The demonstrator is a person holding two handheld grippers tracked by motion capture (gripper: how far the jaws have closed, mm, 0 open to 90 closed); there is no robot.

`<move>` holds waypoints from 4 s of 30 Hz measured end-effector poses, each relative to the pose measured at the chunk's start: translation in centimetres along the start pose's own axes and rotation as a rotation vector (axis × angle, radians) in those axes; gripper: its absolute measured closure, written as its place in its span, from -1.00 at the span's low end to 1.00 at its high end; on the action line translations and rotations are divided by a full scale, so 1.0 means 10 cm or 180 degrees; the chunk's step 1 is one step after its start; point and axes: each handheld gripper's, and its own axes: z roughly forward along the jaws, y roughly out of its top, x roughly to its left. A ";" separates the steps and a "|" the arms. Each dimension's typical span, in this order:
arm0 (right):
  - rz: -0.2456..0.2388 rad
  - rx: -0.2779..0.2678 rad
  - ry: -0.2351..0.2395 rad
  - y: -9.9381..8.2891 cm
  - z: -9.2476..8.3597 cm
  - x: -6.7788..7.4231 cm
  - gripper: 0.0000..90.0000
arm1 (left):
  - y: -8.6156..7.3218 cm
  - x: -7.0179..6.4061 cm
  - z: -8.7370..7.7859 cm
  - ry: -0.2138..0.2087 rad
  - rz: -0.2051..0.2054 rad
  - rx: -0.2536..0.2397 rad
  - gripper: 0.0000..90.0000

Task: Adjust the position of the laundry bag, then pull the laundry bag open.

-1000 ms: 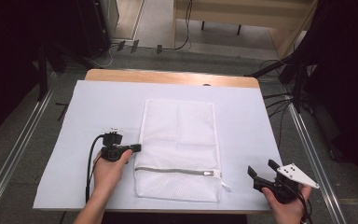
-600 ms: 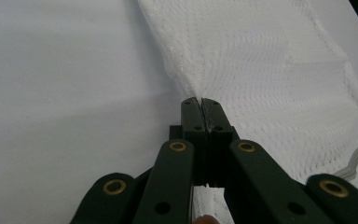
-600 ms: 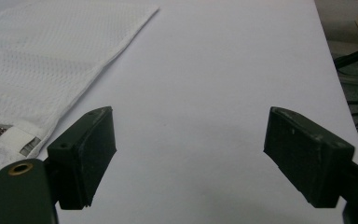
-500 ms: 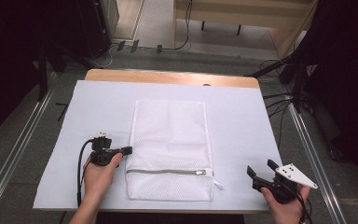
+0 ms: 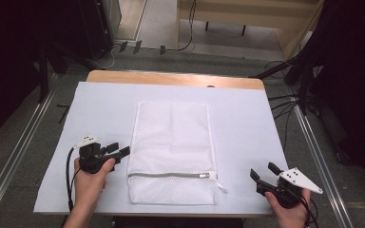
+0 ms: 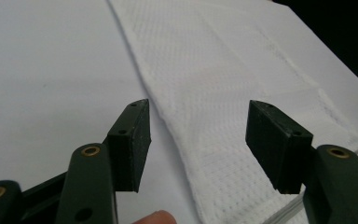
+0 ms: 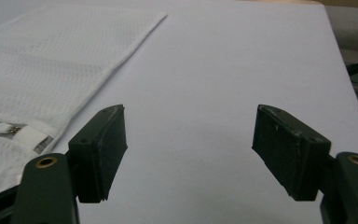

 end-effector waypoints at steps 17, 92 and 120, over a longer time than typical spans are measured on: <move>0.0173 -0.0083 0.0383 0.11 0.00 0.37 -0.04 | -0.08 -0.66 0.19 -0.0277 0.0527 -0.0012 -0.32; 0.0131 0.0507 0.1172 0.08 0.47 1.03 0.96 | -0.50 -1.60 1.02 -0.1191 0.0785 0.0847 0.60; -0.0027 0.0528 0.0899 0.10 0.43 1.01 0.97 | -0.44 -1.15 0.75 -0.0915 0.0577 0.1044 0.95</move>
